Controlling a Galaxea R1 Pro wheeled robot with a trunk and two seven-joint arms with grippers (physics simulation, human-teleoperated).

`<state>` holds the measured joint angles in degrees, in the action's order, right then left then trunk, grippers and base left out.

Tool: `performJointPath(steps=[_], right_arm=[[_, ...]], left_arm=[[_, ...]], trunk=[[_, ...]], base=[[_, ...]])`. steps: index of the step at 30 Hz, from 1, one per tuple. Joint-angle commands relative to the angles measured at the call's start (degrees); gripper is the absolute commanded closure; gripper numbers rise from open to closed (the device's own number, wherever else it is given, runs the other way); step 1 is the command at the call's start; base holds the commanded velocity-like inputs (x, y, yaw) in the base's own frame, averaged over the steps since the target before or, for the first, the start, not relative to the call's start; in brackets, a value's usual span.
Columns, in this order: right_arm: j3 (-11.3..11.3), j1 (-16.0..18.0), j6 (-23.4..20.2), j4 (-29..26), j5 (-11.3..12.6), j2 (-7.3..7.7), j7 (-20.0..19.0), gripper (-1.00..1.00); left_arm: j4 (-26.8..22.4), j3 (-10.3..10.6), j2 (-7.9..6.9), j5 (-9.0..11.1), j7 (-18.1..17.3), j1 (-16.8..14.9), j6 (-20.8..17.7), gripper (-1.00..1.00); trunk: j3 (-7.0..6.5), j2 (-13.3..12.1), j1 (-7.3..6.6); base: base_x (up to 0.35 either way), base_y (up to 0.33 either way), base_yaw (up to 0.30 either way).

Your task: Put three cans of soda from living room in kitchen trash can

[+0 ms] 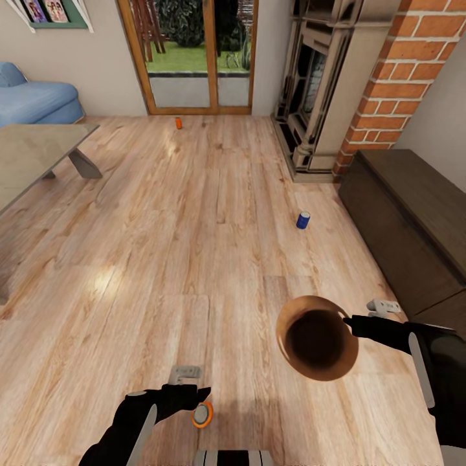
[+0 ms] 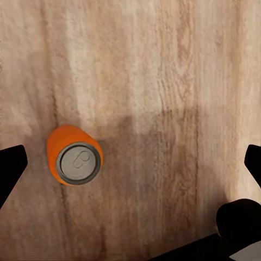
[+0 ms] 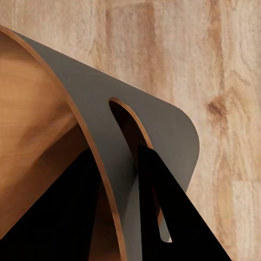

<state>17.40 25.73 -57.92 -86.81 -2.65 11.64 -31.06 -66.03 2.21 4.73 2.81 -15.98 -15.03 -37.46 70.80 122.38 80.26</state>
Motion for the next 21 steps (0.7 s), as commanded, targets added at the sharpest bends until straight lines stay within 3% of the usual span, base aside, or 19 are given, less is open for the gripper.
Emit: performJointPath(steps=[1, 21], right_arm=[[0.0, 0.02, -0.27, 0.03, 1.11, -0.01, 0.08, 1.0], [0.0, 0.02, -0.26, 0.06, 1.12, 0.05, 0.14, 1.0]], left_arm=[[0.01, -0.01, 0.0, 0.0, 0.03, 0.0, 0.01, -1.0], [0.21, -0.01, -0.02, 0.16, 0.07, 0.0, 0.03, -1.0]], trunk=[[0.07, 0.0, -0.01], [1.91, 0.0, -0.01]], base=[[0.0, 0.0, 0.0], [0.0, 0.0, 0.0]])
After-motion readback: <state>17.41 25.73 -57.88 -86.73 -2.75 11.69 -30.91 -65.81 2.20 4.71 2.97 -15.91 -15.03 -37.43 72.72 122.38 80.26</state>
